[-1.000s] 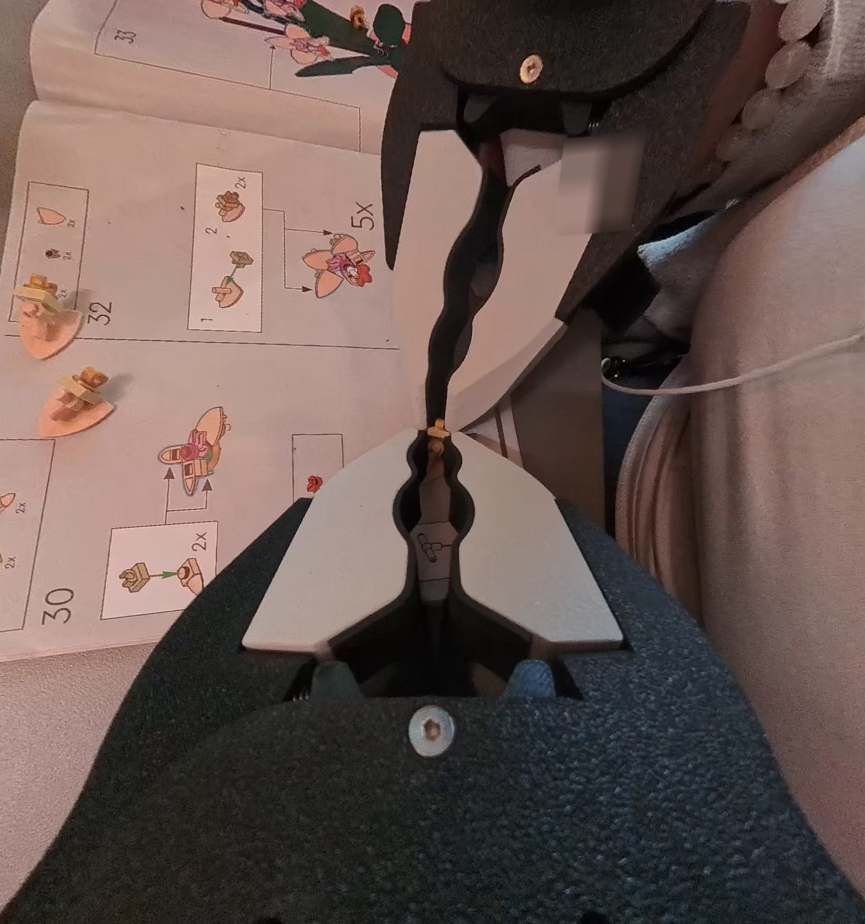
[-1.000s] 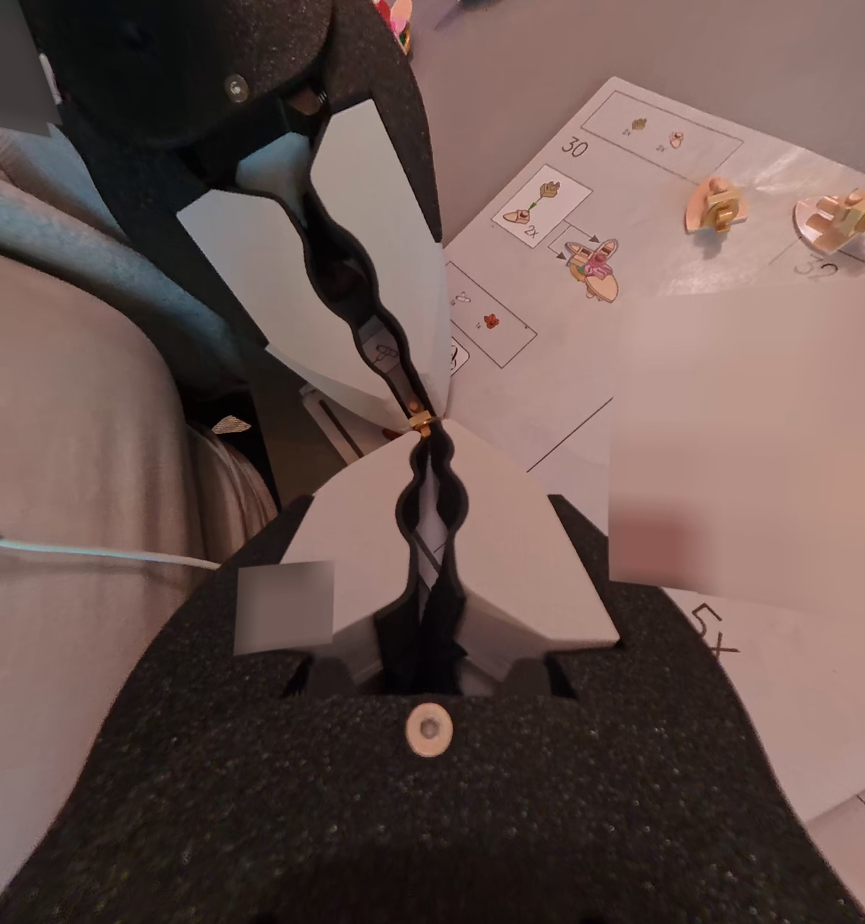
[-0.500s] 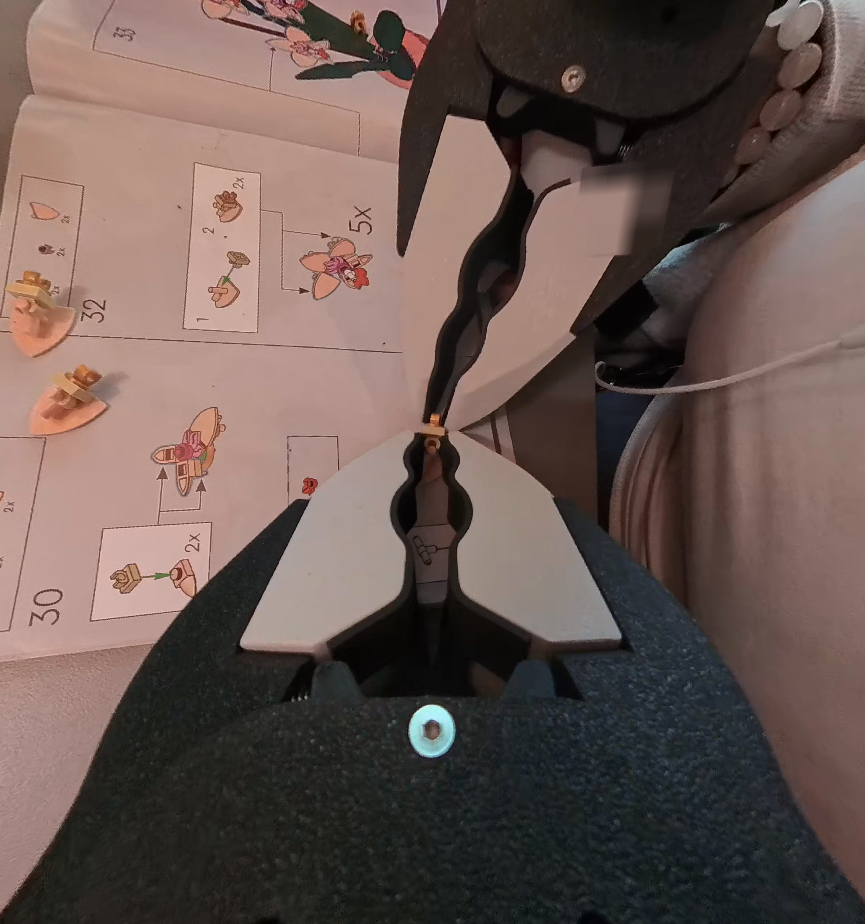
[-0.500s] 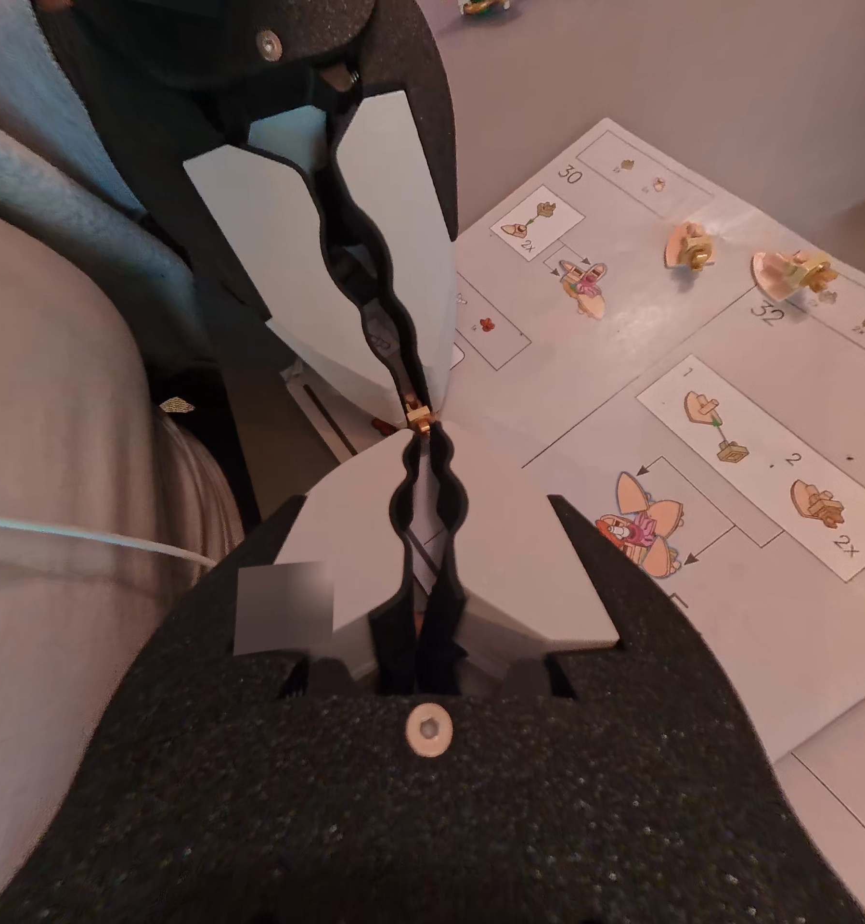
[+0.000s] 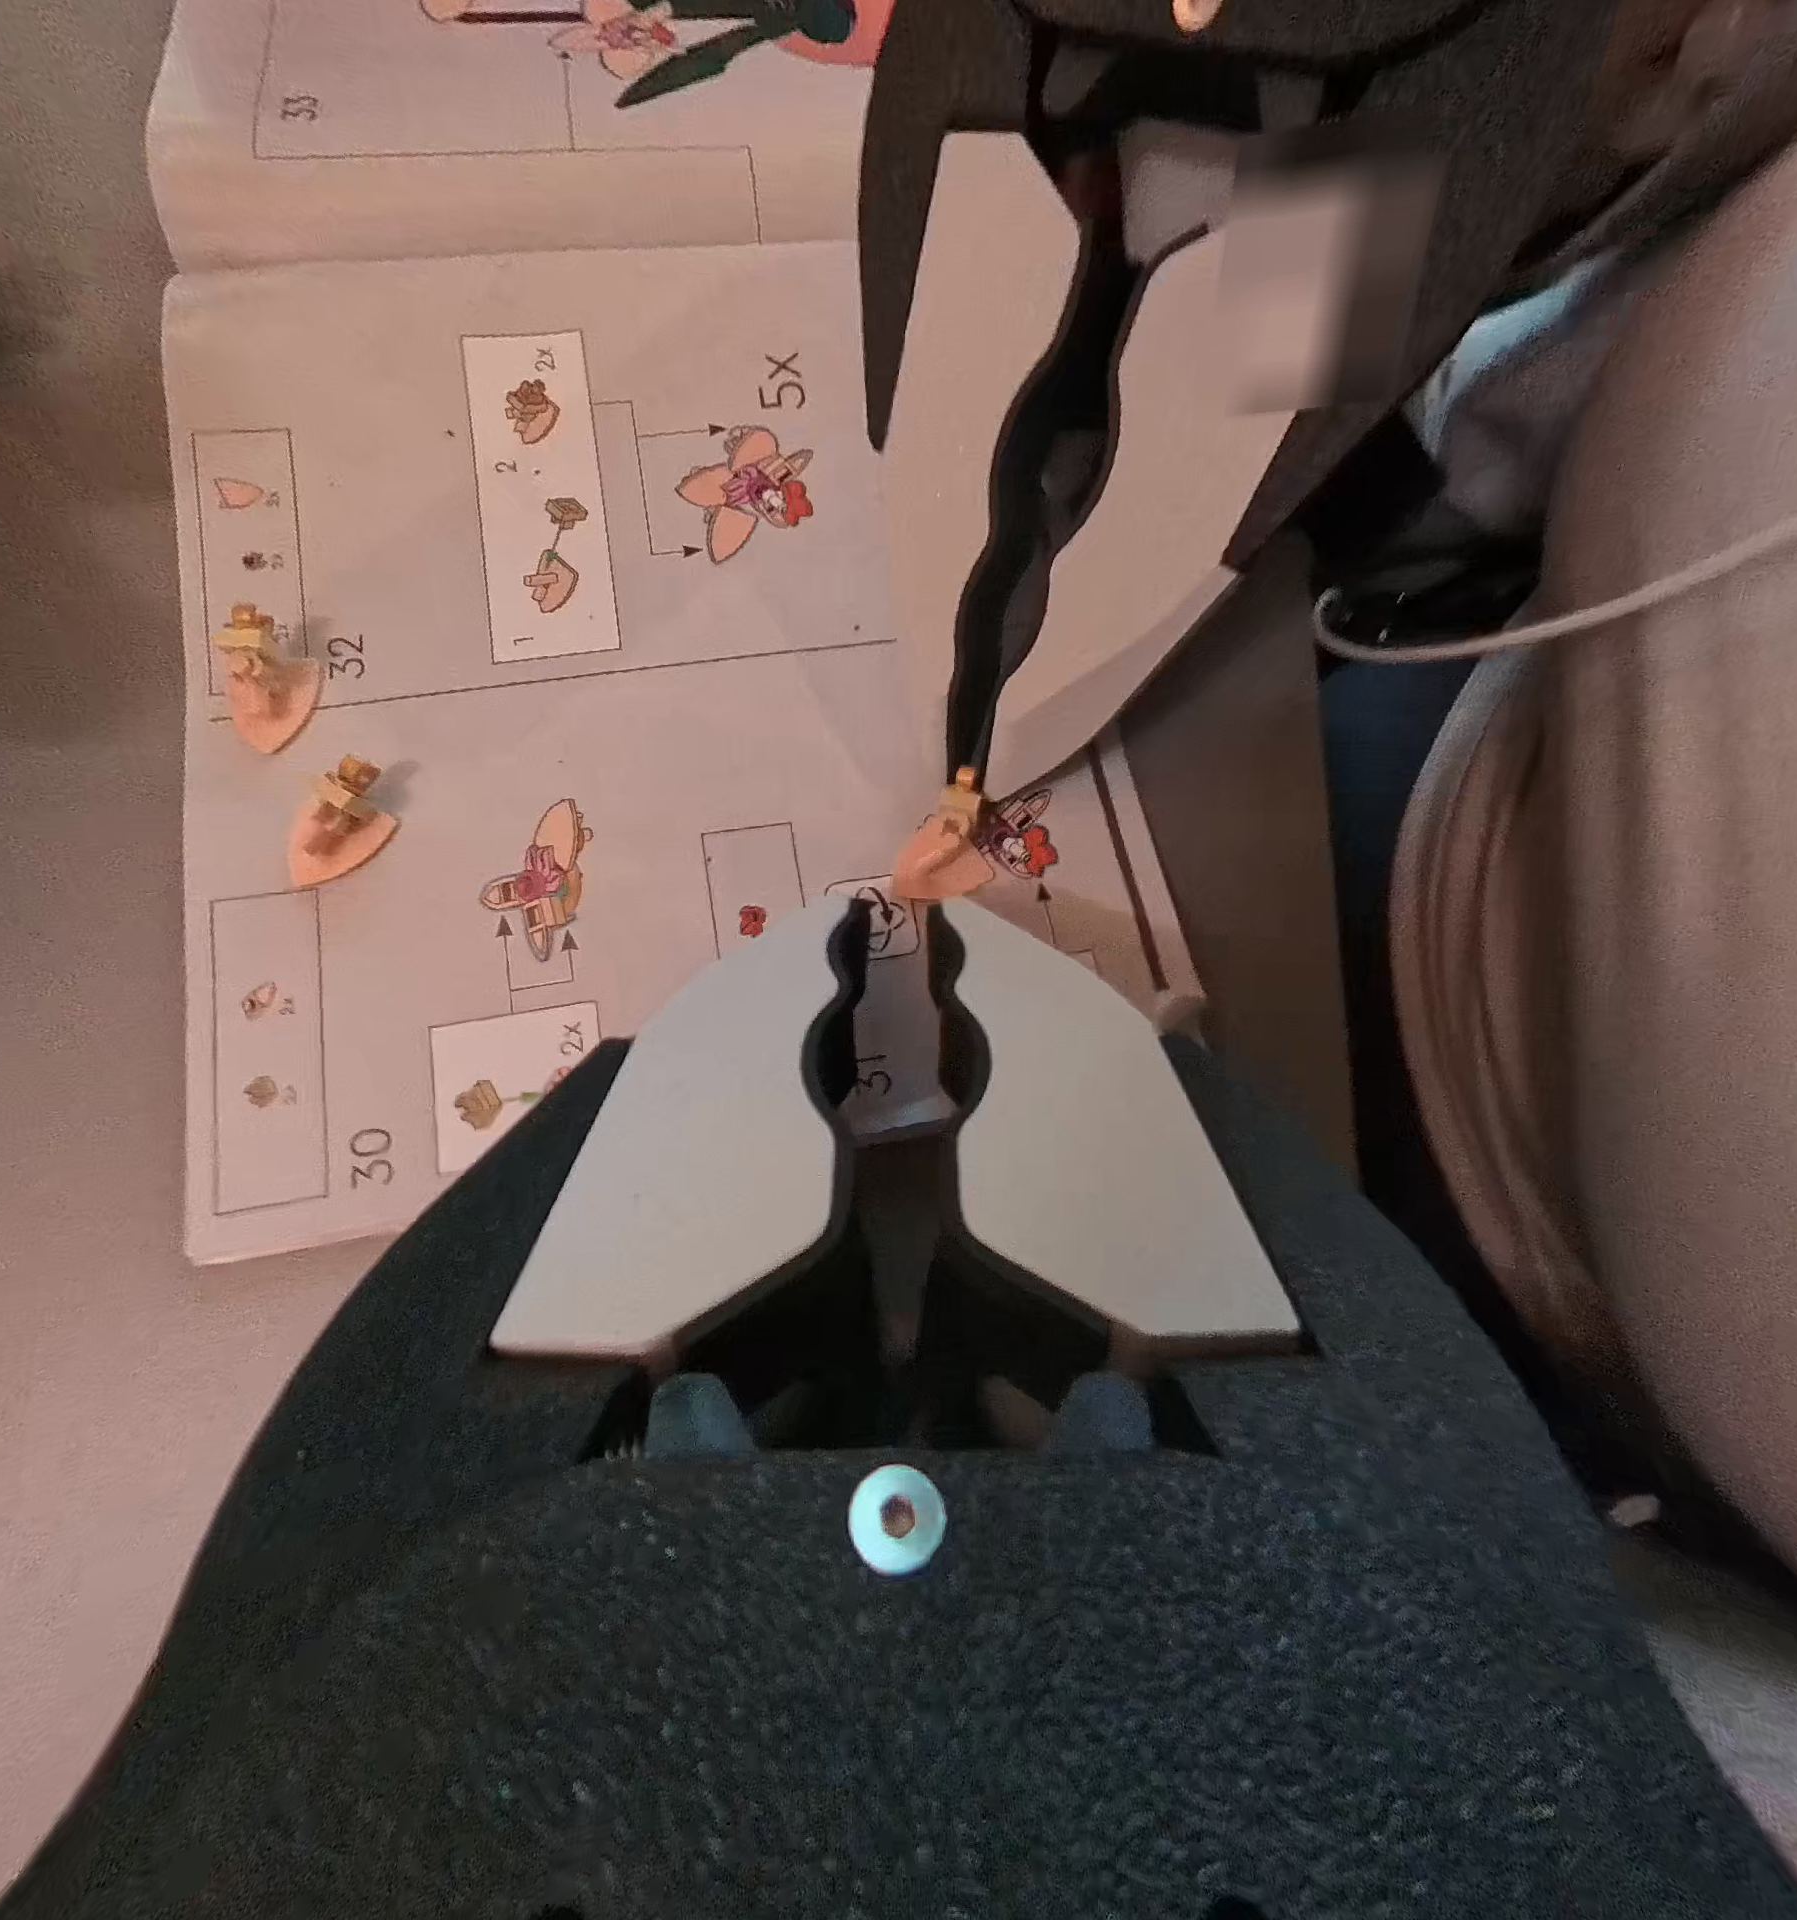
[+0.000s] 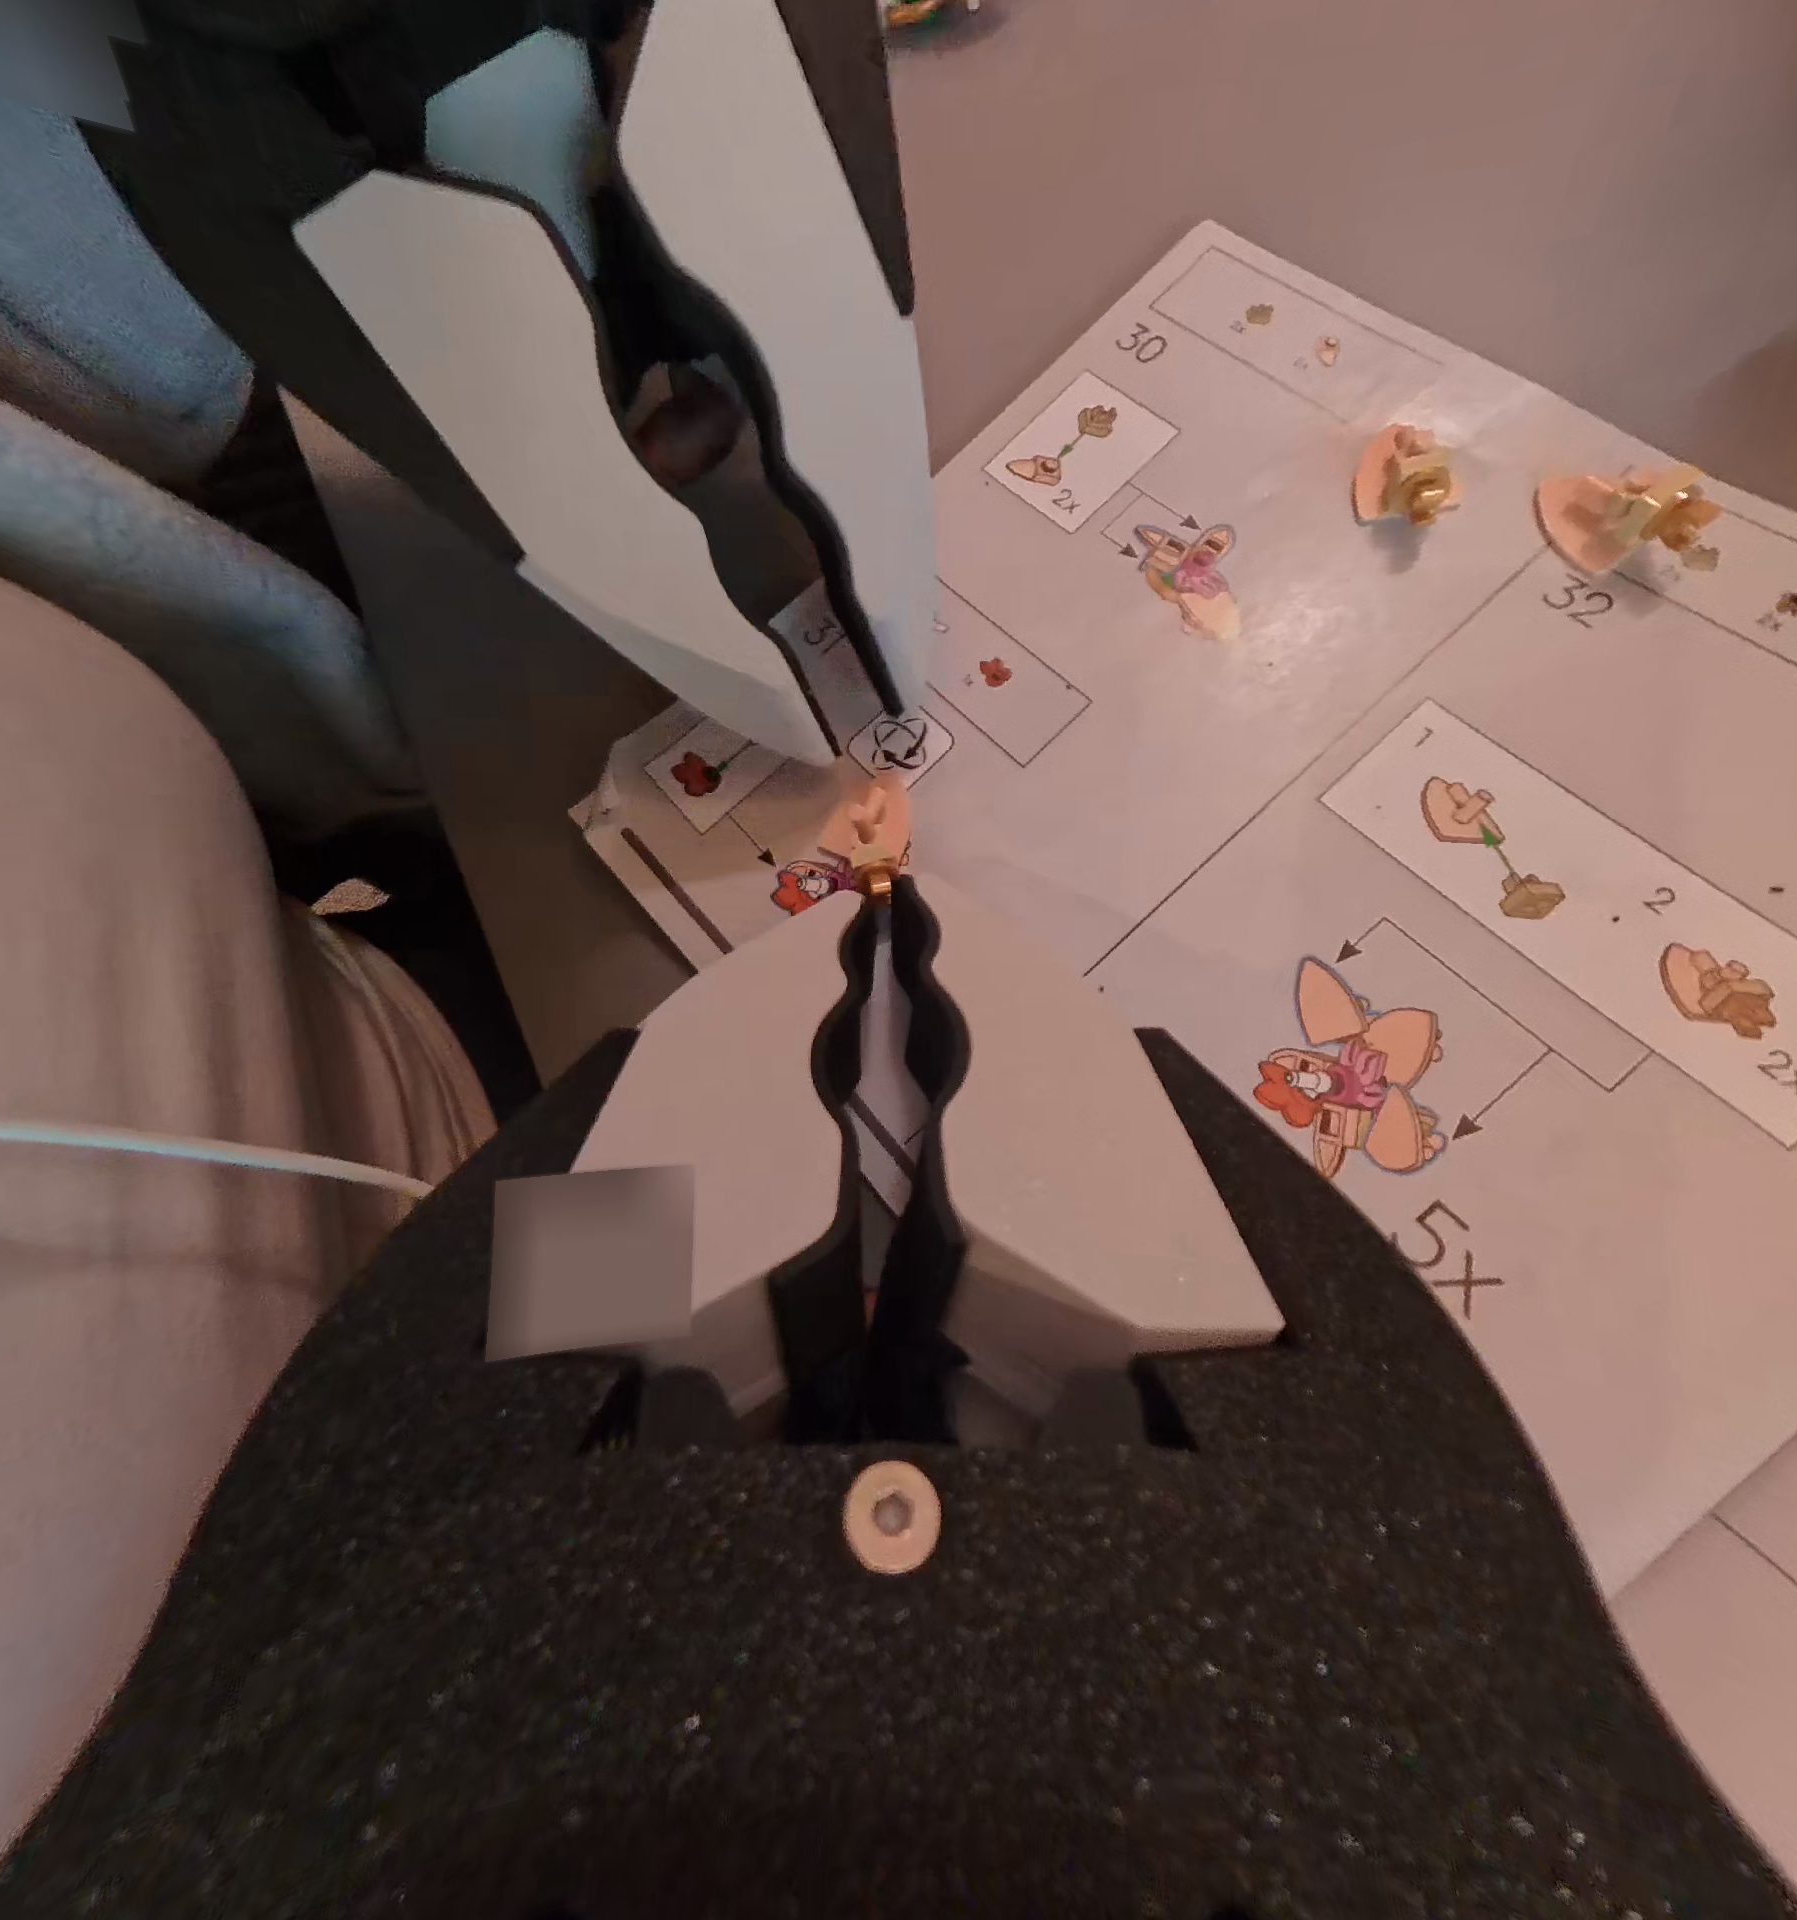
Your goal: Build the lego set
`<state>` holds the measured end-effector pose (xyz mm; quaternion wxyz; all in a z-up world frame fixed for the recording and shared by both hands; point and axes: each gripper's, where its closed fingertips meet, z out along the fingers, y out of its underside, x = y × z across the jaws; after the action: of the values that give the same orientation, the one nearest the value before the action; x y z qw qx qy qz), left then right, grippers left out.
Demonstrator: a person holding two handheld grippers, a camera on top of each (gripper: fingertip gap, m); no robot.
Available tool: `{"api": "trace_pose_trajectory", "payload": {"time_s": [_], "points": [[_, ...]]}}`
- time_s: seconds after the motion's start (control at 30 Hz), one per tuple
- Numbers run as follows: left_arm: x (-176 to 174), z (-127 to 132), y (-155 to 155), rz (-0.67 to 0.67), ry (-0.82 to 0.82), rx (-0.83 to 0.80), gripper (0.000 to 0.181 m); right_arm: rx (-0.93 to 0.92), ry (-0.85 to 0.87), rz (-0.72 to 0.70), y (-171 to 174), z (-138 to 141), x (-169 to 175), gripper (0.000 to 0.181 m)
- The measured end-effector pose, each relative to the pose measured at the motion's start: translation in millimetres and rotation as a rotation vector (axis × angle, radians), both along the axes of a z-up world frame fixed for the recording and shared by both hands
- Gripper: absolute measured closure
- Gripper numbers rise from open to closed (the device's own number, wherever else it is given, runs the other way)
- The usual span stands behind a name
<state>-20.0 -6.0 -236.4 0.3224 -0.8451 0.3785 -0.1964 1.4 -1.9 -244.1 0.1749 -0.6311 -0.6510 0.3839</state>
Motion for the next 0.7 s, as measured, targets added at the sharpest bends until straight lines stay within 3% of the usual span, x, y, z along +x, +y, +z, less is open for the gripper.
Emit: {"api": "trace_pose_trajectory", "payload": {"time_s": [0.13,0.27,0.47,0.7], "points": [[7,-5,4,-0.107,0.079,0.067,0.178,-0.013,-0.005,-0.049,-1,0,0,0.178],[12,-5,1,-0.103,0.037,0.034,0.181,0.015,-0.005,-0.086,-2,-1,1,0.178],[16,-5,-4,-0.003,-0.026,-0.049,0.181,0.109,-0.021,-0.078,-6,0,3,0.178],[18,-5,-2,0.206,-0.072,-0.062,0.181,0.240,-0.076,-0.090,-6,0,9,0.178]]}}
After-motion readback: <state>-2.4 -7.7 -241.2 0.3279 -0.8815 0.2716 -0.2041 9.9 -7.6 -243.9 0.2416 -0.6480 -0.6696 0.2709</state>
